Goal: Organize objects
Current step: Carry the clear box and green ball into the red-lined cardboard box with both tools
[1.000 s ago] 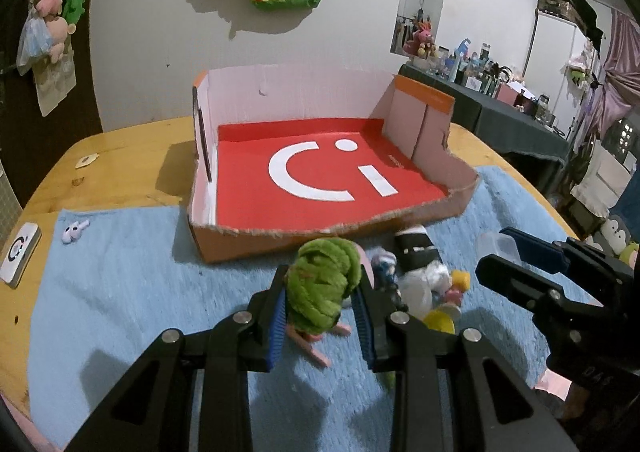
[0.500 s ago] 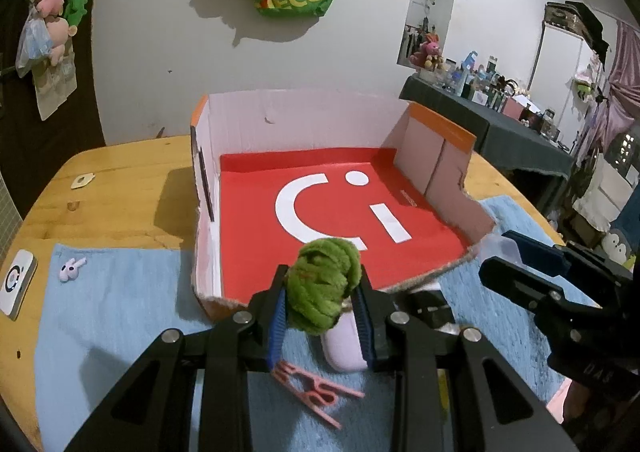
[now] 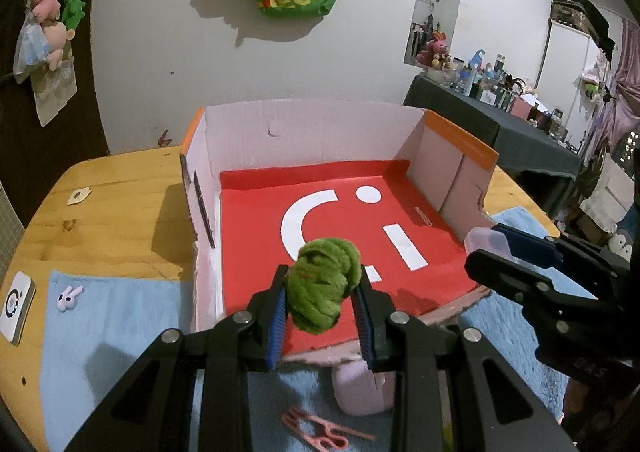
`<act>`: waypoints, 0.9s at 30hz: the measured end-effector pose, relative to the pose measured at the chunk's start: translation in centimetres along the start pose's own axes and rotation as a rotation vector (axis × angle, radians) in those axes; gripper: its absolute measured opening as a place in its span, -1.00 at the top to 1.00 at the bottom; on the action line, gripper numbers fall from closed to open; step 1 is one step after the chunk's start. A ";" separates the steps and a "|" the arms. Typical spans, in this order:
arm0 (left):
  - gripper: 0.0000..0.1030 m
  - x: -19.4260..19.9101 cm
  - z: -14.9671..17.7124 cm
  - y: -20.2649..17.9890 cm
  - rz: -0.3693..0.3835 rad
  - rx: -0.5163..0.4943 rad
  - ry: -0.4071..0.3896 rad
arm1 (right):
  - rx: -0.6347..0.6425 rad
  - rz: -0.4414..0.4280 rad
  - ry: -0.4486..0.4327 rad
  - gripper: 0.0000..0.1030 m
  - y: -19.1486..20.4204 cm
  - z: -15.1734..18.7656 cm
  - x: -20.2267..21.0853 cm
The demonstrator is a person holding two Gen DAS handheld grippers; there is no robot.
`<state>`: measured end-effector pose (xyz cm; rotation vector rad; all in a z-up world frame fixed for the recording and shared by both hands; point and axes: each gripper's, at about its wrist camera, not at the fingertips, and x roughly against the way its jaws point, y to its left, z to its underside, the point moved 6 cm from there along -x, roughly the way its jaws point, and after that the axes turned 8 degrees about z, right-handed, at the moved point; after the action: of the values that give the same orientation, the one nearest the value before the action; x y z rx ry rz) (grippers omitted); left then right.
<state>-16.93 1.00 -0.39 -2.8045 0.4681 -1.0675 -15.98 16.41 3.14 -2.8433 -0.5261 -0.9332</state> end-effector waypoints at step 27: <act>0.39 -7.7 -1.6 2.7 -0.028 0.047 0.127 | -0.028 -0.046 0.204 0.21 -2.5 -2.1 -9.7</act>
<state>-24.13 0.89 -4.59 -2.7216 0.4118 -1.2516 -25.37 15.46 -0.94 -2.7274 -0.5600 -1.2308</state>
